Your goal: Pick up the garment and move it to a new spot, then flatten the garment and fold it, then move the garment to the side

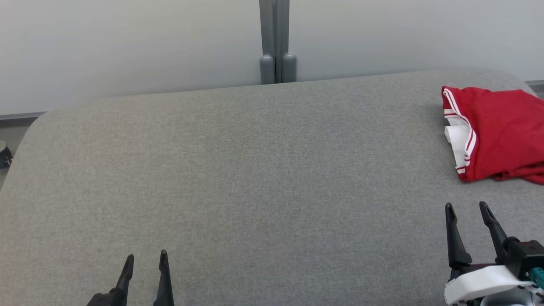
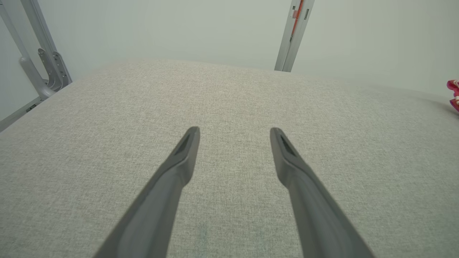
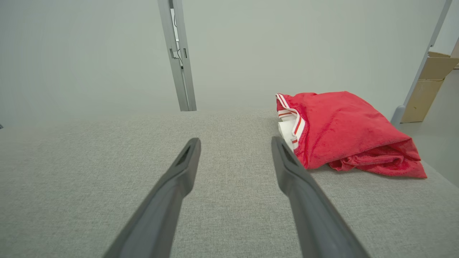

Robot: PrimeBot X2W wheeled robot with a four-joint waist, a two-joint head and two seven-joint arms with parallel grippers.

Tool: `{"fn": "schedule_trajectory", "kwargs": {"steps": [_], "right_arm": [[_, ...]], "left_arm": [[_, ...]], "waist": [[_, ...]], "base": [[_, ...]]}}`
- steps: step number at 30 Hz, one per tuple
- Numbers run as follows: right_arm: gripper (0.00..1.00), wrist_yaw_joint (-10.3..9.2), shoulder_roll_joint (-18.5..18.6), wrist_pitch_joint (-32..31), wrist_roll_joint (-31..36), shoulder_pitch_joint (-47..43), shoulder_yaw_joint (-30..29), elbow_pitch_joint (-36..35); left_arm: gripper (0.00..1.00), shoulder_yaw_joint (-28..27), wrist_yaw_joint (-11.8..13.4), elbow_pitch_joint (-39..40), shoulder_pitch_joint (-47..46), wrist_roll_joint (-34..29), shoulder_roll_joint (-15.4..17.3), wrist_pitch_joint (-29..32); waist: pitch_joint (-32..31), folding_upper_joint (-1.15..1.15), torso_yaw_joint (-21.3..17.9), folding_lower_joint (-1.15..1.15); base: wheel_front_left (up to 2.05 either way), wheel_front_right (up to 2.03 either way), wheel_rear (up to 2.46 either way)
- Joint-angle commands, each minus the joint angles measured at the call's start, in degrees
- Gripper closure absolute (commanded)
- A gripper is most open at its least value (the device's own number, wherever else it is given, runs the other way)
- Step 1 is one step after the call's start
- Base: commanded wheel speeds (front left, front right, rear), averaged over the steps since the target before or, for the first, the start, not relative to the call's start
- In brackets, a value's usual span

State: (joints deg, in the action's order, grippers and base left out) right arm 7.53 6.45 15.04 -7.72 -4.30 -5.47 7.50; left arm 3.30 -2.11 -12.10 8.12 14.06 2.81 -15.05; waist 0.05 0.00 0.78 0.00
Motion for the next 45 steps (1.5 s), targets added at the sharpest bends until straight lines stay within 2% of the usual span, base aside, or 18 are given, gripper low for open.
{"fn": "schedule_trajectory", "kwargs": {"steps": [1, 7, 19, 20, 23, 45], "right_arm": [[0.00, -0.10, -0.39, 0.13, 0.51, -1.04, -0.69, -0.37], [0.00, -0.10, -1.80, 0.14, 2.00, -2.41, -0.17, 0.48], [0.00, -0.10, -2.68, 0.15, 2.16, -1.58, 0.21, 0.89], [1.00, 0.00, -2.55, 0.00, 1.81, -2.07, 0.25, 0.79], [1.00, 0.01, -2.67, -0.39, 1.02, -1.99, 0.16, 1.99], [1.00, -0.01, -2.89, -6.34, -23.08, 1.53, -0.17, 3.07]], "left_arm": [[0.00, 0.09, -0.38, -0.17, 0.80, 0.09, 0.20, -0.14], [0.00, 0.47, 0.13, -0.47, 0.63, 0.45, 0.20, -0.14], [0.00, 0.20, -0.38, -1.09, -0.11, 0.18, 0.20, -0.14], [1.00, 0.33, -0.22, -1.38, 0.16, 0.32, -0.01, 0.00], [1.00, 0.32, -0.32, -2.35, 0.22, 1.05, -0.12, 0.36], [1.00, -2.55, -1.76, -2.17, -4.04, 22.76, -0.04, 6.30]], "waist": [[-0.66, 0.00, 0.19, 0.00], [-1.26, 0.00, 0.50, 0.00], [-0.95, 0.00, 0.91, 0.00], [-0.96, 0.00, 0.91, 0.00], [-0.95, 0.00, 0.90, 0.00], [-0.76, 0.00, 0.61, 0.00]], "base": [[0.00, 0.00, 0.00], [0.00, 0.00, 0.00], [0.00, 0.00, 0.00], [0.00, 0.00, 0.00], [0.00, 0.00, 0.00], [0.00, 0.00, 0.00]]}}
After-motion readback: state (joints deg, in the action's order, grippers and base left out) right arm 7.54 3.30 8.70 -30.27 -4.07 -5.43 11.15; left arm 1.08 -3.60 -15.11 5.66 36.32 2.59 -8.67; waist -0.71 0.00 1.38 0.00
